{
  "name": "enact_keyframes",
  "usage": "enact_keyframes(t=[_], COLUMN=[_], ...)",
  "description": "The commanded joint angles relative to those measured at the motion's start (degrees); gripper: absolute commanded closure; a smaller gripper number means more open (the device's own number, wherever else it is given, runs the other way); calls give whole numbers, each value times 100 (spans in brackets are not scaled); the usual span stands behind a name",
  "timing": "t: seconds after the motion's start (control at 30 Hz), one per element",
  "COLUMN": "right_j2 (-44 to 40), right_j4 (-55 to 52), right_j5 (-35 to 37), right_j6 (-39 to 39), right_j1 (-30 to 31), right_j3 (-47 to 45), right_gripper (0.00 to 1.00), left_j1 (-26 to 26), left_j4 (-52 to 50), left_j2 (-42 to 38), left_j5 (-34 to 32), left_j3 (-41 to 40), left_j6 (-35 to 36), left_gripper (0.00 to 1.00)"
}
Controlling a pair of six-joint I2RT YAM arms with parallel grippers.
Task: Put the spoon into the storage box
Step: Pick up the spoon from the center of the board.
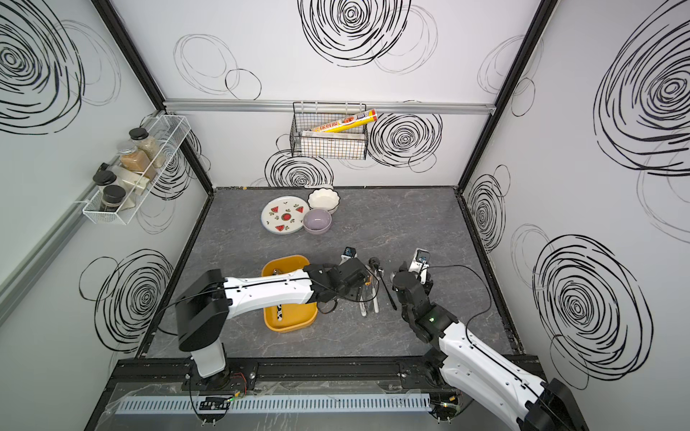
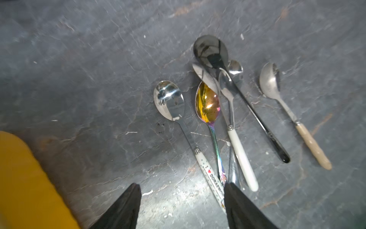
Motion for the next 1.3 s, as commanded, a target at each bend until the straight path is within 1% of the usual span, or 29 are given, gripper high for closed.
enact_keyframes(t=[0.0, 0.07, 0.13, 0.23, 0.27, 0.33, 0.43, 0.5, 0.63, 0.7, 0.73, 0.8, 0.97, 1.03, 1.17, 1.27], right_j2=[-33, 56, 57, -47, -60, -34, 154, 291, 411, 386, 367, 313, 246, 238, 268, 291], right_j4=[204, 412, 217, 421, 452, 484, 506, 504, 517, 529, 538, 556, 565, 591, 608, 618], right_j5=[144, 183, 147, 147, 107, 117, 102, 96, 84, 65, 60, 54, 82, 78, 80, 69], right_j6=[223, 388, 413, 321, 285, 285, 269, 266, 254, 244, 242, 235, 242, 222, 212, 207], right_j1=[-23, -29, -22, -31, -35, -31, -31, -30, -30, -27, -31, -31, -31, -31, -31, -31], right_j3=[-351, -630, -499, -637, -639, -642, -581, -534, -497, -512, -523, -549, -588, -594, -586, -586], right_gripper=[52, 52, 52, 52, 52, 52, 52, 52, 52, 52, 52, 52, 52, 52, 52, 52], left_j1=[-68, -77, -94, -97, -97, -102, -95, -99, -84, -45, -34, -29, -7, -7, 2, 27], left_j4=[18, -7, -8, 35, 44, 112, 225, 247, 218, 271, 282, 228, -32, -174, -474, -718], left_j2=[423, 707, 872, 986, 1009, 1012, 1004, 1020, 959, 905, 887, 892, 988, 1007, 966, 979], left_j5=[131, 179, 203, 208, 208, 211, 195, 185, -4, 1, 5, -51, -189, -212, -338, -362], left_j3=[482, 626, 660, 602, 563, 439, 189, 60, -214, -360, -393, -413, -441, -471, -585, -604], left_j6=[-125, -116, -107, -98, -98, -120, -193, -228, -326, -336, -327, -300, -265, -249, -188, -96], left_gripper=[28, 29, 29, 29, 30, 34, 36, 40, 42, 43, 46, 47, 64, 68, 68, 66])
